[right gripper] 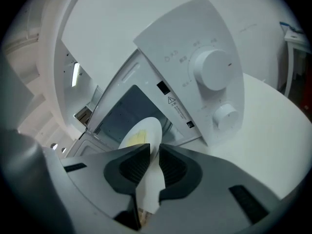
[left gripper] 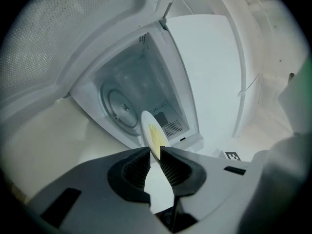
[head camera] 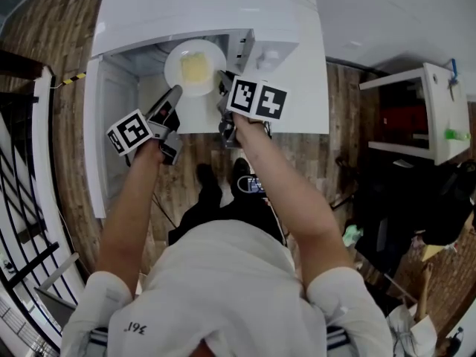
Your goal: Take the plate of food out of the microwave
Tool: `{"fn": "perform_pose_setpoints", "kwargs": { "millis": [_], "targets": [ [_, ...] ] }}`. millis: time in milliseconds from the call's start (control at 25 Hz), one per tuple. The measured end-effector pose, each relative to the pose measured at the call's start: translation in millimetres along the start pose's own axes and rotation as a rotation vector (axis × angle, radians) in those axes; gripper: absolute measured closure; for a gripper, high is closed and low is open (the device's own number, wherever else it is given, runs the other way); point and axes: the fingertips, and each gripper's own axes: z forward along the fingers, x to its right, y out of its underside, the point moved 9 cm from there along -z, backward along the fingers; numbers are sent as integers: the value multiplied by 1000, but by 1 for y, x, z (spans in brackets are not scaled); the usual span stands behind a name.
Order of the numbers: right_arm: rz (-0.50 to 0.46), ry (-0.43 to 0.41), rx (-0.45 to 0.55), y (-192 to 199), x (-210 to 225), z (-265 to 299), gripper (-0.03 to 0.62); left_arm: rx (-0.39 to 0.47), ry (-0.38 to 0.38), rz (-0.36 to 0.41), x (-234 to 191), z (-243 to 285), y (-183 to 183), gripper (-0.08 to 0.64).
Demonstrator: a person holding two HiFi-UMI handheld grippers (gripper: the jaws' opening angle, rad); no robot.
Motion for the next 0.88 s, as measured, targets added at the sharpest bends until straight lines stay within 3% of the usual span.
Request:
{"fn": "perform_pose_setpoints", "kwargs": {
  "millis": [120,480,720,880],
  "targets": [
    [0,-2,9,6,-1,-14,531,-13,-14,22,7,-9,8,492],
    [32,-11,35,24,4,-53,535,-53,41,1,28,-22,35,492],
    [49,-3,46,37,8,-75,535,-108,-61,42,31,-38,47,492],
    [63,8,42,51,15,-86,535,-132,-14,28,35,-38,60,492]
  ]
}}
